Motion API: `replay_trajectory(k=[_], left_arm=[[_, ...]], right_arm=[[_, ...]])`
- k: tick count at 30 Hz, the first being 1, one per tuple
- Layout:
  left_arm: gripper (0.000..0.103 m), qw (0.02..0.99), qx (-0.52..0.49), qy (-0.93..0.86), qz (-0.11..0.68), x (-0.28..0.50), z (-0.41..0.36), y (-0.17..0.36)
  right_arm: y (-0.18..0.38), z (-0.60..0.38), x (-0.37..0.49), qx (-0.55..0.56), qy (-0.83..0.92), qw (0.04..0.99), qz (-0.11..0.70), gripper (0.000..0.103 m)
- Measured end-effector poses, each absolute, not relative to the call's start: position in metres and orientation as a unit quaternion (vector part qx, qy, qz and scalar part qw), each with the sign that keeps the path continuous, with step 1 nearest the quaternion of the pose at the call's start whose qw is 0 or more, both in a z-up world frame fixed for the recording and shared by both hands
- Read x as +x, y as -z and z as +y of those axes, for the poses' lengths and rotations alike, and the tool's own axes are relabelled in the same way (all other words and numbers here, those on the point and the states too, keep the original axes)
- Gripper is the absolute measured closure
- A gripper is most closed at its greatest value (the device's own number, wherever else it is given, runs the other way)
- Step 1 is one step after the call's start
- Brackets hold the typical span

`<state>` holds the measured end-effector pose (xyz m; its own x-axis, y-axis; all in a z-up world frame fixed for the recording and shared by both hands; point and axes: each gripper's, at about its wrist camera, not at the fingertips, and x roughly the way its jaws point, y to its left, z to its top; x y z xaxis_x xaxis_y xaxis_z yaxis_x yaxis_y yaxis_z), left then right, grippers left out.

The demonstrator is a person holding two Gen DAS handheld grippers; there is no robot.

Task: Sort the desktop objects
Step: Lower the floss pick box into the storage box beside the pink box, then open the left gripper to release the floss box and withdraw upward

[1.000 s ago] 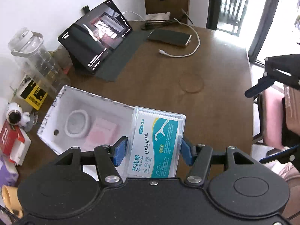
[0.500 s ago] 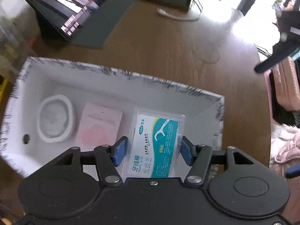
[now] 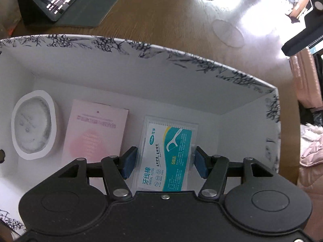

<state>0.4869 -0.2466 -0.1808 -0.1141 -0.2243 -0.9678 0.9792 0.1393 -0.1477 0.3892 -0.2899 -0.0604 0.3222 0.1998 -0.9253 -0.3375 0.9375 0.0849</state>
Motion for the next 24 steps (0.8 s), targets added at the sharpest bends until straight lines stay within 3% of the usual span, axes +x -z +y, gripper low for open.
replay_trajectory(k=[5, 7, 11, 15, 22, 24], left_arm=[[0.042, 0.556, 0.368, 0.537, 0.517, 0.484, -0.247, 0.182], [0.032, 0.558, 0.374, 0.528, 0.519, 0.483, -0.248, 0.183], [0.029, 0.571, 0.362, 0.527, 0.515, 0.484, -0.246, 0.172], [0.018, 0.614, 0.319, 0.527, 0.494, 0.487, -0.230, 0.140], [0.010, 0.743, 0.181, 0.479, 0.431, 0.469, -0.176, 0.060], [0.003, 0.778, 0.134, 0.455, 0.412, 0.452, -0.161, 0.043]], right_arm=[[0.070, -0.290, 0.391, -0.052, -0.166, 0.808, 0.563, 0.001], [0.073, -0.291, 0.390, -0.045, -0.164, 0.807, 0.565, 0.001], [0.075, -0.291, 0.387, -0.034, -0.157, 0.808, 0.567, 0.001], [0.074, -0.292, 0.381, -0.023, -0.146, 0.812, 0.565, 0.001], [0.068, -0.296, 0.362, 0.010, -0.122, 0.833, 0.540, 0.001], [0.066, -0.296, 0.356, 0.017, -0.115, 0.840, 0.530, 0.001]])
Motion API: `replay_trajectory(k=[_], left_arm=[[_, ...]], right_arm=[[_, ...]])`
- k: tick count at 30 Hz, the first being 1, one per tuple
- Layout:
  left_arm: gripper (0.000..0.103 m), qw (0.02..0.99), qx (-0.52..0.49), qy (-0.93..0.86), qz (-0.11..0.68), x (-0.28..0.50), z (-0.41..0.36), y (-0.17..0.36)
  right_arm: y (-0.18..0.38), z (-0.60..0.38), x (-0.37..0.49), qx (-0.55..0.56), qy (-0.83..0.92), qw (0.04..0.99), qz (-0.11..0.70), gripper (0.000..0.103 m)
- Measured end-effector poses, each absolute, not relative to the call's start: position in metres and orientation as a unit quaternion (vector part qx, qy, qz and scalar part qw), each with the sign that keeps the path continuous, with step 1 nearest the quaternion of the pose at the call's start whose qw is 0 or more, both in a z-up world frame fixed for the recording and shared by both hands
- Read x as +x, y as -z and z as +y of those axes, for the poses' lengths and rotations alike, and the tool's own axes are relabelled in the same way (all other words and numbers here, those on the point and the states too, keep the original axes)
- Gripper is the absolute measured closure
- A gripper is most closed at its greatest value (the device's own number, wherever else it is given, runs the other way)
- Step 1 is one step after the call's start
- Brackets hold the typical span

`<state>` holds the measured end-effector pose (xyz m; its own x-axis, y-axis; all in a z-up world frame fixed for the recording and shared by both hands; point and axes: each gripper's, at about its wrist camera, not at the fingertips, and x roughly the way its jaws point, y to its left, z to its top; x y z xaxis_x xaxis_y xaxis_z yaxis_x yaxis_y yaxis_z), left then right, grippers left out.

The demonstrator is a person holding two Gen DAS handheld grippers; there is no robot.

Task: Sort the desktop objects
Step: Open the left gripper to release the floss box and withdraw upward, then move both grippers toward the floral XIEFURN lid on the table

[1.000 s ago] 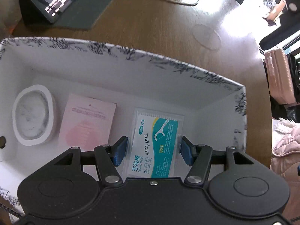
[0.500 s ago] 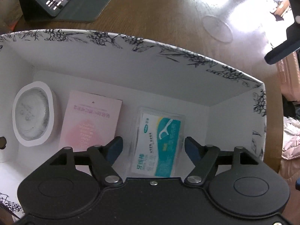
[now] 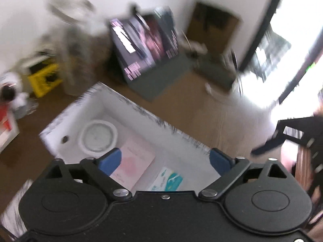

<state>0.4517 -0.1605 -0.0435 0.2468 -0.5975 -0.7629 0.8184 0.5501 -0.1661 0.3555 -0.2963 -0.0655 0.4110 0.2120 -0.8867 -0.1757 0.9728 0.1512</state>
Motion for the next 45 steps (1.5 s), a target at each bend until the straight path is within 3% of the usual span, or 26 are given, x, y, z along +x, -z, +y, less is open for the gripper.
replay_trajectory(k=[8, 27, 36, 45], left_arm=[[0.000, 0.881, 0.008, 0.311, 0.355, 0.365, -0.097, -0.002], [0.000, 0.933, -0.101, 0.121, 0.324, 0.180, -0.031, 0.002], [0.000, 0.931, -0.120, 0.077, 0.337, 0.156, -0.005, 0.008], [0.000, 0.929, -0.119, 0.051, 0.347, 0.181, 0.031, 0.014]], right_arm=[[0.053, -0.288, 0.309, 0.031, -0.115, 0.865, 0.488, 0.001], [0.021, -0.281, 0.156, 0.047, -0.097, 0.907, 0.408, 0.001], [0.018, -0.266, 0.130, 0.053, -0.093, 0.912, 0.396, 0.001], [0.021, -0.240, 0.149, 0.050, -0.111, 0.912, 0.391, 0.001]])
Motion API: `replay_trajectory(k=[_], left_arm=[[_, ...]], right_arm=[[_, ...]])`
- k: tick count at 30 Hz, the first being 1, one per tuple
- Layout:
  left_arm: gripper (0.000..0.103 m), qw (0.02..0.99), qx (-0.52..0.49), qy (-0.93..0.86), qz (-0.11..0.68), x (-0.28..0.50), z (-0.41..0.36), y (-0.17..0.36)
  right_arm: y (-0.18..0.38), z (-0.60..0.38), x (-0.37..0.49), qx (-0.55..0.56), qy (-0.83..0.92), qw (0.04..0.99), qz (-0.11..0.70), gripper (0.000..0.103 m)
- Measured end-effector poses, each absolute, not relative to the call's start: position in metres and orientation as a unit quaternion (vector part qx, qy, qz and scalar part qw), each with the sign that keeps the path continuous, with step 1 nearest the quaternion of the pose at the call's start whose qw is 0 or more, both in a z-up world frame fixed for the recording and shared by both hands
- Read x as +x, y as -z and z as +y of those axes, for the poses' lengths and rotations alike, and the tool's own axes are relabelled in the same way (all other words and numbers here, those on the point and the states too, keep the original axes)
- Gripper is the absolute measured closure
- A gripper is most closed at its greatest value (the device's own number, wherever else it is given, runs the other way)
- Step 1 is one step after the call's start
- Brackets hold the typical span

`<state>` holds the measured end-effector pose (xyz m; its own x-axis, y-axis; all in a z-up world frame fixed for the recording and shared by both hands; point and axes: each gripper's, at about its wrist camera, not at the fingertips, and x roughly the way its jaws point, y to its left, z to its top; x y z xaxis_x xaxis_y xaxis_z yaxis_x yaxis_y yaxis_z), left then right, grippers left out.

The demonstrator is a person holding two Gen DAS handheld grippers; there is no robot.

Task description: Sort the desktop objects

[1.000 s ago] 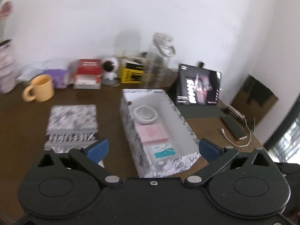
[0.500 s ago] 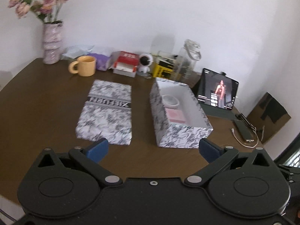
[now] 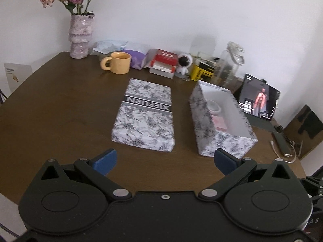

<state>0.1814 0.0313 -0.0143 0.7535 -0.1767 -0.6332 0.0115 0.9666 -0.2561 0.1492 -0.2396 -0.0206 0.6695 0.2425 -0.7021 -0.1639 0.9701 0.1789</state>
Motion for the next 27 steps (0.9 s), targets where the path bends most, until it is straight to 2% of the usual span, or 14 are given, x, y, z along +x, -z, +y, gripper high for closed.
replay_trajectory(k=[6, 14, 27], left_arm=[[0.000, 0.927, -0.117, 0.040, 0.355, 0.228, 0.066, 0.020], [0.000, 0.921, -0.106, 0.039, 0.372, 0.320, 0.110, 0.039], [0.000, 0.882, -0.059, 0.096, 0.458, 0.451, 0.121, 0.121]], right_arm=[[0.023, -0.218, 0.192, 0.039, -0.138, 0.912, 0.385, 0.001], [0.035, -0.211, 0.290, 0.019, -0.165, 0.909, 0.383, 0.001], [0.097, -0.230, 0.431, 0.035, -0.153, 0.880, 0.448, 0.001]])
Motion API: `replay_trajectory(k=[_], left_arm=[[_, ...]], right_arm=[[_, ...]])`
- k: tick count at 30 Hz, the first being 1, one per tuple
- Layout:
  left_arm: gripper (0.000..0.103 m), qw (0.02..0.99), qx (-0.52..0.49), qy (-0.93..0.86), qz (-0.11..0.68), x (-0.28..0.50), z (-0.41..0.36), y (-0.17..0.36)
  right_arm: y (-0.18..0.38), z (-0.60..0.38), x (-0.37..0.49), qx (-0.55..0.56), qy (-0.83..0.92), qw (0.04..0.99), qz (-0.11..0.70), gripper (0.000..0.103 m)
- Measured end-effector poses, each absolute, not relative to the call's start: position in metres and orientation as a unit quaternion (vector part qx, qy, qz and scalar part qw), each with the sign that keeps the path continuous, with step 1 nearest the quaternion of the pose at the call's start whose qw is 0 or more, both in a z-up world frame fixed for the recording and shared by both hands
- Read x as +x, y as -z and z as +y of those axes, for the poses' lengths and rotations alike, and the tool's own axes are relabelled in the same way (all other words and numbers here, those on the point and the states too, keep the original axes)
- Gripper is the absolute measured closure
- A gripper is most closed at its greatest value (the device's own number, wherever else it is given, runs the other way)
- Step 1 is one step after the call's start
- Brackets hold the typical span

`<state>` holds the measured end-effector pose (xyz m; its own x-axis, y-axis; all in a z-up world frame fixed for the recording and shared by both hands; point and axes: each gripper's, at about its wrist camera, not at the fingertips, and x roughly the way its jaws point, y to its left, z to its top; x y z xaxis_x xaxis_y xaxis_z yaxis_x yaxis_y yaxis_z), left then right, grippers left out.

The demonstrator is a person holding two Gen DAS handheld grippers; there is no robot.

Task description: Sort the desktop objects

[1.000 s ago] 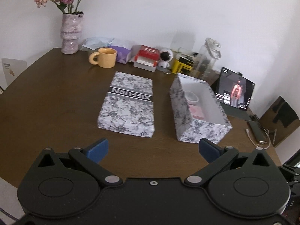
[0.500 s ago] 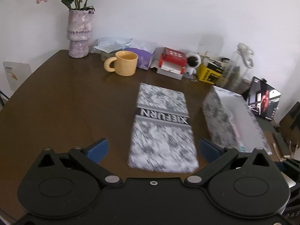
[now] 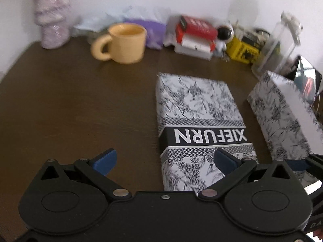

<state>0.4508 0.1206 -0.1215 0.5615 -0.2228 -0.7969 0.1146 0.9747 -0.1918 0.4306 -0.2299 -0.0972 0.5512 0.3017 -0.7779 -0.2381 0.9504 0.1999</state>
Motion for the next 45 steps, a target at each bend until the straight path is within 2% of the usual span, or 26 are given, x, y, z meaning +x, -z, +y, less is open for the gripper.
replay_trajectory(k=[13, 20, 30, 38, 45], left_arm=[[0.000, 0.844, -0.077, 0.176, 0.501, 0.477, 0.089, 0.170], [0.000, 0.851, -0.089, 0.166, 0.491, 0.477, 0.085, 0.171], [0.000, 0.855, -0.090, 0.133, 0.494, 0.467, 0.080, 0.163], [0.000, 0.866, -0.105, 0.097, 0.480, 0.425, 0.086, 0.136], [0.000, 0.881, -0.099, 0.068, 0.457, 0.348, 0.077, 0.111]], right_arm=[[0.149, -0.249, 0.467, 0.072, -0.123, 0.861, 0.488, 0.001], [0.159, -0.259, 0.473, 0.125, -0.140, 0.858, 0.477, 0.000], [0.157, -0.244, 0.466, 0.120, -0.140, 0.872, 0.453, 0.000], [0.148, -0.241, 0.449, 0.132, -0.165, 0.873, 0.439, 0.000], [0.131, -0.227, 0.400, 0.125, -0.203, 0.874, 0.424, 0.000]])
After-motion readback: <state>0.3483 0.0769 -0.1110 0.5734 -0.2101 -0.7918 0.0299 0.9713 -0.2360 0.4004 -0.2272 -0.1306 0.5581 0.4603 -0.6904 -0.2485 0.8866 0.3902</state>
